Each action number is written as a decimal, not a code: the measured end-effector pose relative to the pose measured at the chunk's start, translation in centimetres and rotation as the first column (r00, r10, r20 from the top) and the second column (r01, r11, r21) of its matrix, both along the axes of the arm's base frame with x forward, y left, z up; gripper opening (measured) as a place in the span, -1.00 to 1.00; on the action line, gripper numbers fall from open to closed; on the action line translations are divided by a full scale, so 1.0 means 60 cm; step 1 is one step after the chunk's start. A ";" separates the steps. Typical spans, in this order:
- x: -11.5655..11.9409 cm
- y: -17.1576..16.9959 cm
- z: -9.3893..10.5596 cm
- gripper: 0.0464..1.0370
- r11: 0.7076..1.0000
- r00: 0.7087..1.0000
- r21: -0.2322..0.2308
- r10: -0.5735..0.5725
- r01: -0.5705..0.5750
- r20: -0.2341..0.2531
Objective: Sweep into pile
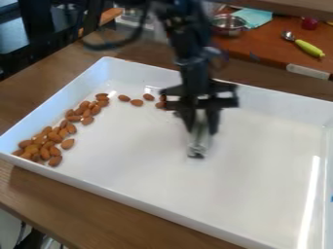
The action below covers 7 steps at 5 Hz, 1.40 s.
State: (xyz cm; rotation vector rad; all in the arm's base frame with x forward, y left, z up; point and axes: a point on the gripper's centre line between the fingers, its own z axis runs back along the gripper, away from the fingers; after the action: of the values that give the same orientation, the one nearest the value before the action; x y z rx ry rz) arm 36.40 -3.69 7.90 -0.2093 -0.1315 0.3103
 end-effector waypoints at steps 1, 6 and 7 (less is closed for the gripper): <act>-0.007 0.050 0.000 -0.33 0.999 1.000 -0.023 0.025 -0.025 -0.018; -0.057 0.246 -0.002 -0.33 0.985 0.985 -0.053 0.160 -0.164 -0.059; -0.073 0.216 0.038 -0.33 0.980 0.988 -0.130 0.144 -0.149 -0.053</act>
State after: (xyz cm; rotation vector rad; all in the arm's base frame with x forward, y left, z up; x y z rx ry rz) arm 32.05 9.25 10.17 -0.3261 -0.0834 0.4707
